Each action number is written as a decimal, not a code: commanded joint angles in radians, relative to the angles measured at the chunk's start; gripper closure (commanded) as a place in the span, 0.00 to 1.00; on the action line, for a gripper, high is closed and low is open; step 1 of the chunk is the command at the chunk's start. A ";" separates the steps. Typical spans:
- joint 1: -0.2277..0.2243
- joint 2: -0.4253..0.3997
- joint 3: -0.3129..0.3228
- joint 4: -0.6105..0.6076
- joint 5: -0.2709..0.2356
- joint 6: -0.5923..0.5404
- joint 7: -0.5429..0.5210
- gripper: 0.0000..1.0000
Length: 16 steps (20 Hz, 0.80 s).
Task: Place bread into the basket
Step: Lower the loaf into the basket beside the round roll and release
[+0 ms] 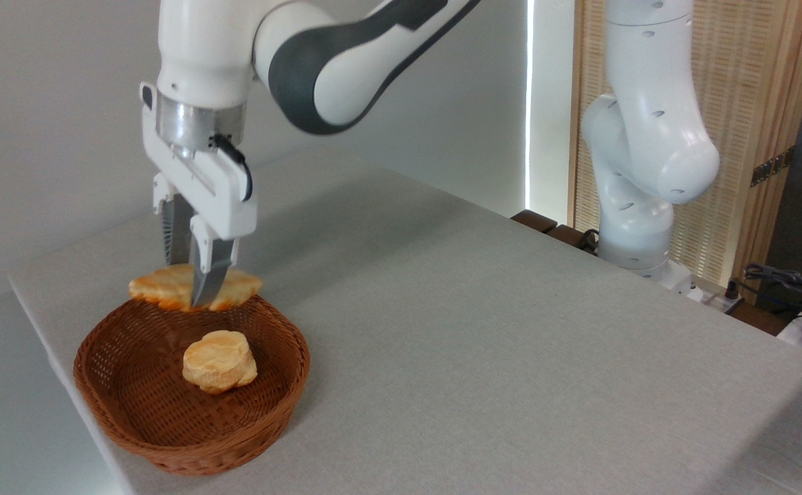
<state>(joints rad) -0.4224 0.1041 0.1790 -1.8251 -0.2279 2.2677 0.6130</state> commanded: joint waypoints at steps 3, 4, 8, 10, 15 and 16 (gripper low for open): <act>-0.010 0.045 0.014 0.017 -0.019 0.052 -0.019 0.00; -0.012 0.048 0.008 0.017 -0.018 0.052 -0.019 0.00; -0.012 0.057 0.008 0.017 -0.013 0.055 -0.018 0.00; -0.012 0.057 0.008 0.017 -0.013 0.064 -0.018 0.00; -0.010 0.057 0.008 0.017 -0.013 0.065 -0.015 0.00; -0.010 0.057 0.008 0.017 -0.011 0.064 -0.015 0.00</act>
<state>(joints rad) -0.4260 0.1491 0.1794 -1.8236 -0.2337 2.3174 0.6069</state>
